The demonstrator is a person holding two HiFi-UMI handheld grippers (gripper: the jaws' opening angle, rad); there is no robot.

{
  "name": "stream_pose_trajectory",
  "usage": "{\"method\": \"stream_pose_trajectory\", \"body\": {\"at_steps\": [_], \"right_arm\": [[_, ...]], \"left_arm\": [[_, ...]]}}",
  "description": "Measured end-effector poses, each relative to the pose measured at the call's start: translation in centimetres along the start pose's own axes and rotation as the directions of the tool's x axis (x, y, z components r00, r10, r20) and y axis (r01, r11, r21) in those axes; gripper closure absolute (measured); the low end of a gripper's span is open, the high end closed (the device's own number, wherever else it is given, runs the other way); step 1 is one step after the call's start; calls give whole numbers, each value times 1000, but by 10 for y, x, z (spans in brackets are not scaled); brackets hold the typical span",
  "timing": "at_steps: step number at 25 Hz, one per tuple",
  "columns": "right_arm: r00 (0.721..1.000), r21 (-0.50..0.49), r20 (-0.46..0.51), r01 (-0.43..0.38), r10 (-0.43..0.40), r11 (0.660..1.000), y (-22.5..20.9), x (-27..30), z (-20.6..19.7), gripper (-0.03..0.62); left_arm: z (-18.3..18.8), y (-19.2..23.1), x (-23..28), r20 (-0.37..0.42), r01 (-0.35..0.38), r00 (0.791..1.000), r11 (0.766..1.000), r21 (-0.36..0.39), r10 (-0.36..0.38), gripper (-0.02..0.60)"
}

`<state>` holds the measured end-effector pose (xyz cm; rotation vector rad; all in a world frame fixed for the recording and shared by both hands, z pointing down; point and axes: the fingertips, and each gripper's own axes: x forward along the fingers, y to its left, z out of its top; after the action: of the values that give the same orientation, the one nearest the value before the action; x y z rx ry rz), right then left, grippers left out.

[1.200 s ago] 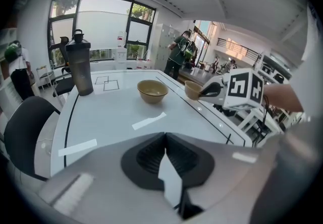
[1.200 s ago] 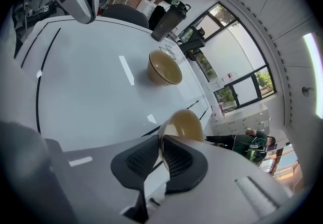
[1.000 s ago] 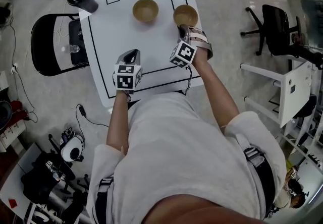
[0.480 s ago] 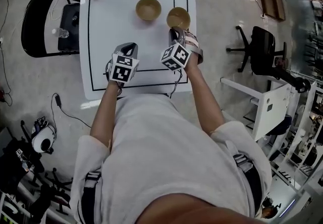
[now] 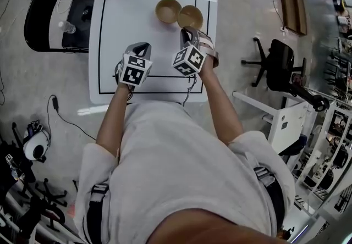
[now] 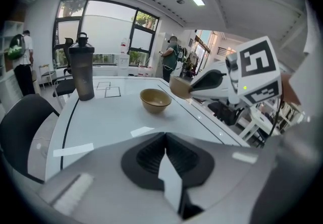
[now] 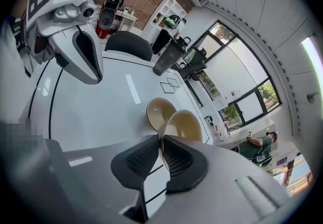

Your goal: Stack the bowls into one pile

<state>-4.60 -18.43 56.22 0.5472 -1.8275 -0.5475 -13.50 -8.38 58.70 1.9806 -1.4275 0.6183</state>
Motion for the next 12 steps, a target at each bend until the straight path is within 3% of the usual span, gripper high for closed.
{"method": "stream_pose_trajectory", "body": {"at_steps": [12], "right_arm": [[998, -97, 48, -46, 51, 994, 9, 0, 37, 560]], "left_arm": [[-1, 12, -15, 5, -21, 1000, 999, -31, 21, 578]]}}
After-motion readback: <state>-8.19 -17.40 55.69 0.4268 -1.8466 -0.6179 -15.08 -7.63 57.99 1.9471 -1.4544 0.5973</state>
